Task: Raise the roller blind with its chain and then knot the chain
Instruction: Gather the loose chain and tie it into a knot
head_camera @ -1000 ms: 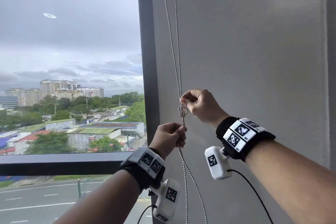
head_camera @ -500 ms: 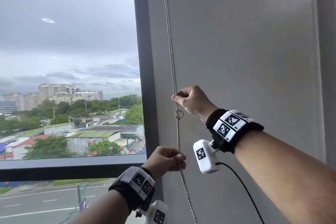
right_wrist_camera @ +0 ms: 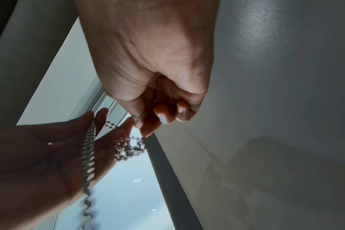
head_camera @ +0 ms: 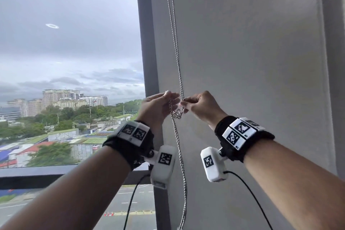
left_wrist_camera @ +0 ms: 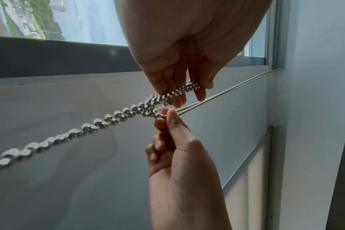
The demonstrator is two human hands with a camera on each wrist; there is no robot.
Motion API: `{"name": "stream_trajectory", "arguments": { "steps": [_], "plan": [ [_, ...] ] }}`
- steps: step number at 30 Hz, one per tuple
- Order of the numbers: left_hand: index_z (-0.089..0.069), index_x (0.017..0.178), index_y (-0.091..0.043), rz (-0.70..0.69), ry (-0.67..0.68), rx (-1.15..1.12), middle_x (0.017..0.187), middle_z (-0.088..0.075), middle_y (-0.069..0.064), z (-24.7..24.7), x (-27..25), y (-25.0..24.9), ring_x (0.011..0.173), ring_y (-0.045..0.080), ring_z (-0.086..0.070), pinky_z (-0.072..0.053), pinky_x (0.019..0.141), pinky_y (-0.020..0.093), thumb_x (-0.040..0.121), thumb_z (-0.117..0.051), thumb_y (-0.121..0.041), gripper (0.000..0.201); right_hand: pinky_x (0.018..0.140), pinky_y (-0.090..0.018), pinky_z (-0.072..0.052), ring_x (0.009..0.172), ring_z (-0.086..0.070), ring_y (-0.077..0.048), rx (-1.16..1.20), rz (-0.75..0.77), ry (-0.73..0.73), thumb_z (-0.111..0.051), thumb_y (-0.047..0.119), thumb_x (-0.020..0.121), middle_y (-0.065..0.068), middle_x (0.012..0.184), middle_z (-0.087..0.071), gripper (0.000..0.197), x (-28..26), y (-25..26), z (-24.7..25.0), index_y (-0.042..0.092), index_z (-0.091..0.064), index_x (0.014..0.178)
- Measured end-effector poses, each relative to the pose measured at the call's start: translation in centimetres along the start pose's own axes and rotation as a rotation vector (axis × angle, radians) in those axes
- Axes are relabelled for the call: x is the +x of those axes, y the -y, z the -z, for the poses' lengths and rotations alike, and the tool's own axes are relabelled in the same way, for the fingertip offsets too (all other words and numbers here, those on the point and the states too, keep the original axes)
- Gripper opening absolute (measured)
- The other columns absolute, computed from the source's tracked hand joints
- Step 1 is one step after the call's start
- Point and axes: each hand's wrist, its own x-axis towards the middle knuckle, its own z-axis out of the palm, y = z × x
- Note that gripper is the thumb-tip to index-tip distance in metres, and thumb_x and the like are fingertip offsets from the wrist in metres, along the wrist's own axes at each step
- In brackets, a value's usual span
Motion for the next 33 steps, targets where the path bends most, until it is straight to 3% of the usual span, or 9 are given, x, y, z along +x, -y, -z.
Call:
{"name": "stream_trajectory", "arguments": {
  "steps": [3, 6, 10, 14, 17, 19, 25, 29, 33],
  "plan": [
    [-0.065, 0.09, 0.008, -0.03, -0.059, 0.088, 0.076, -0.067, 0.011, -0.9, 1.3, -1.0, 0.069, 0.02, -0.06, -0.053, 0.062, 0.022, 0.087, -0.058, -0.006, 0.016, 0.062, -0.018, -0.044, 0.051, -0.056, 0.001, 0.046, -0.027, 0.021, -0.071, 0.023, 0.086, -0.004, 0.073, -0.077, 0.015, -0.4, 0.4, 0.2, 0.01, -0.078, 0.089],
    [-0.067, 0.093, 0.005, 0.031, 0.036, 0.131, 0.076, -0.062, 0.015, -1.4, 1.7, -1.3, 0.07, 0.025, -0.056, -0.05, 0.065, 0.029, 0.087, -0.06, -0.012, 0.018, 0.051, -0.018, -0.045, 0.052, -0.061, -0.011, 0.133, -0.068, 0.063, -0.068, 0.019, 0.09, -0.011, 0.077, -0.077, 0.017, -0.8, 0.8, 0.2, 0.005, -0.076, 0.093],
    [-0.066, 0.099, 0.004, 0.101, 0.116, 0.172, 0.096, -0.067, 0.019, -1.9, 1.4, -1.0, 0.08, 0.033, -0.063, -0.05, 0.071, 0.04, 0.086, -0.062, -0.018, 0.026, 0.065, -0.032, -0.054, 0.072, -0.073, -0.026, 0.238, -0.133, 0.104, -0.062, 0.02, 0.094, -0.017, 0.084, -0.077, 0.02, -1.3, 1.0, -0.2, 0.004, -0.074, 0.096],
    [-0.064, 0.103, 0.009, 0.121, 0.08, 0.176, 0.089, -0.065, 0.016, -2.0, 0.9, -0.8, 0.068, 0.029, -0.062, -0.053, 0.058, 0.034, 0.084, -0.065, -0.016, 0.03, 0.071, -0.038, -0.057, 0.078, -0.071, -0.035, 0.446, -0.228, 0.237, -0.052, 0.023, 0.099, -0.026, 0.094, -0.074, 0.031, -2.0, 1.1, 0.1, -0.002, -0.069, 0.106],
    [-0.064, 0.102, 0.008, 0.116, 0.049, 0.224, 0.079, -0.063, 0.014, -1.9, 0.7, -0.8, 0.059, 0.027, -0.059, -0.049, 0.049, 0.031, 0.084, -0.065, -0.015, 0.029, 0.063, -0.036, -0.053, 0.066, -0.06, -0.029, 0.603, -0.251, 0.307, -0.055, 0.03, 0.096, -0.027, 0.084, -0.067, 0.039, -2.3, 1.3, 0.4, -0.007, -0.067, 0.105],
    [-0.064, 0.104, 0.007, 0.12, 0.035, 0.233, 0.08, -0.062, 0.014, -1.7, 0.7, -0.9, 0.061, 0.03, -0.06, -0.051, 0.057, 0.036, 0.085, -0.064, -0.016, 0.03, 0.055, -0.031, -0.046, 0.056, -0.05, -0.018, 0.582, -0.235, 0.245, -0.06, 0.023, 0.094, -0.018, 0.075, -0.064, 0.032, -2.1, 1.3, 0.6, -0.007, -0.066, 0.102],
    [-0.063, 0.107, 0.007, 0.169, -0.01, 0.233, 0.103, -0.066, 0.023, -1.5, 0.5, -1.4, 0.081, 0.044, -0.065, -0.056, 0.075, 0.049, 0.086, -0.043, 0.007, 0.029, 0.052, -0.015, -0.039, 0.044, -0.047, -0.001, -0.034, 0.032, 0.0, -0.067, 0.014, 0.089, 0.002, 0.057, -0.06, 0.014, -0.5, 1.3, 1.3, 0.008, -0.072, 0.077],
    [-0.061, 0.101, 0.013, 0.113, -0.037, 0.278, 0.095, -0.067, 0.025, -1.4, 0.3, -1.2, 0.078, 0.047, -0.066, -0.057, 0.065, 0.047, 0.075, -0.036, 0.027, 0.039, 0.045, -0.006, -0.035, 0.041, -0.047, 0.001, -0.178, 0.091, -0.072, -0.072, 0.02, 0.086, 0.012, 0.053, -0.052, 0.008, 0.2, 1.8, 1.1, 0.013, -0.075, 0.087],
    [-0.057, 0.1, 0.012, 0.101, -0.089, 0.315, 0.088, -0.065, 0.029, -1.6, 0.4, -1.6, 0.084, 0.051, -0.065, -0.058, 0.056, 0.044, 0.074, -0.054, 0.022, 0.028, 0.046, -0.005, -0.036, 0.038, -0.048, 0.007, -0.13, 0.066, -0.105, -0.079, 0.027, 0.08, 0.015, 0.051, -0.054, 0.013, 0.6, 2.0, 0.4, 0.015, -0.078, 0.083]
  ]
}}
